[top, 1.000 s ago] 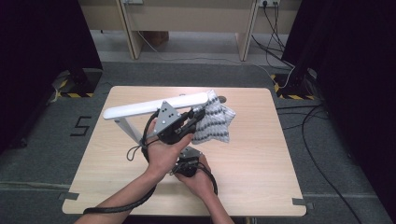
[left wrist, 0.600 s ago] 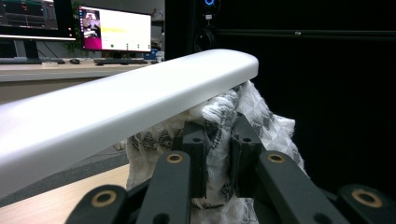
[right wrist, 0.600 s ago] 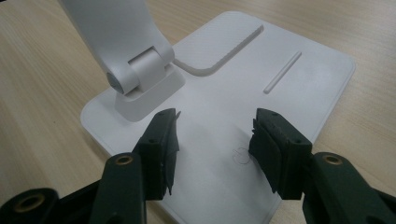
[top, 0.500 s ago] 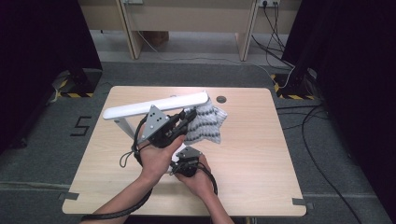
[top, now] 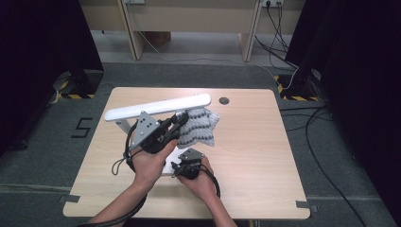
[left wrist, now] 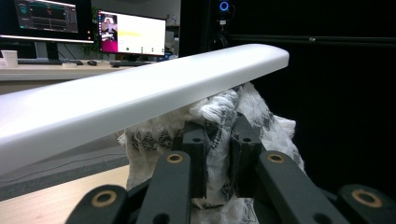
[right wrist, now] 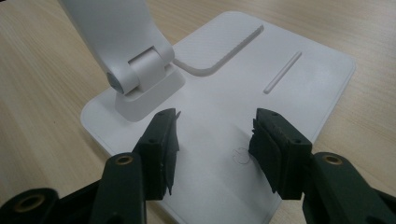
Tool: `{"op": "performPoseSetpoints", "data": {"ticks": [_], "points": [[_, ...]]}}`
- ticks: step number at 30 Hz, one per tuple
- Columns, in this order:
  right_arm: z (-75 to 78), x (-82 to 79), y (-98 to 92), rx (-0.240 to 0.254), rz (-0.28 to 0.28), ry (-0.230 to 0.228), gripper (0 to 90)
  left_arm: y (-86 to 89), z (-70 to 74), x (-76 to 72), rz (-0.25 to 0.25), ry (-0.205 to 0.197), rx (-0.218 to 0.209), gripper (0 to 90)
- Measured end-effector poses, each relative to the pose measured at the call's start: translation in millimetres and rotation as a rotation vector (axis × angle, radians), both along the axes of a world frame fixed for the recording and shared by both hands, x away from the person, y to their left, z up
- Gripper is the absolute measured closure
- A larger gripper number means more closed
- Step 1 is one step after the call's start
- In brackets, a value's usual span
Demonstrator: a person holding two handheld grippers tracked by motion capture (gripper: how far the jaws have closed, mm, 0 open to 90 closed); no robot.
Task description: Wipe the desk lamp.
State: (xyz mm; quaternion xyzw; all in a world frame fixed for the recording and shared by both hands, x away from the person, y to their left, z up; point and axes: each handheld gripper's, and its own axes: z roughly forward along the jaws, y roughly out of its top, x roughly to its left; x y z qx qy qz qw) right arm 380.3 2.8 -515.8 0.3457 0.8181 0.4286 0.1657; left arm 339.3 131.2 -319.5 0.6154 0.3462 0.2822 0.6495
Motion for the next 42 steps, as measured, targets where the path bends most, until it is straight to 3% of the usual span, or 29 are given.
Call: {"op": "performPoseSetpoints", "data": {"ticks": [42], "points": [[-0.3, 0.5, 1.3, 0.004, 0.001, -0.001, 50.3, 79.6, -13.1, -22.2, 0.081, 0.023, -0.001, 79.4]]}}
